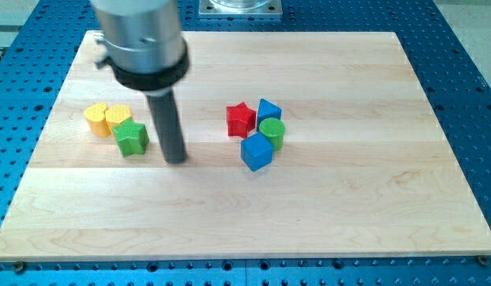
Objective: Move the green circle into the red star
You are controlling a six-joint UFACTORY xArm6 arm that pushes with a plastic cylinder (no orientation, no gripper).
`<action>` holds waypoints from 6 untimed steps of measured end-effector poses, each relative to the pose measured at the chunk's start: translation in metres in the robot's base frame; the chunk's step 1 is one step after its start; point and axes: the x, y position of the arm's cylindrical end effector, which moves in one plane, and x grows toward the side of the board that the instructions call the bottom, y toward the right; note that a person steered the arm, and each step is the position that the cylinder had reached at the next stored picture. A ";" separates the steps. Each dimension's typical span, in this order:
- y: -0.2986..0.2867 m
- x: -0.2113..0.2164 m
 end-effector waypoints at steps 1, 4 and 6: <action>0.075 0.016; 0.149 -0.069; 0.073 -0.097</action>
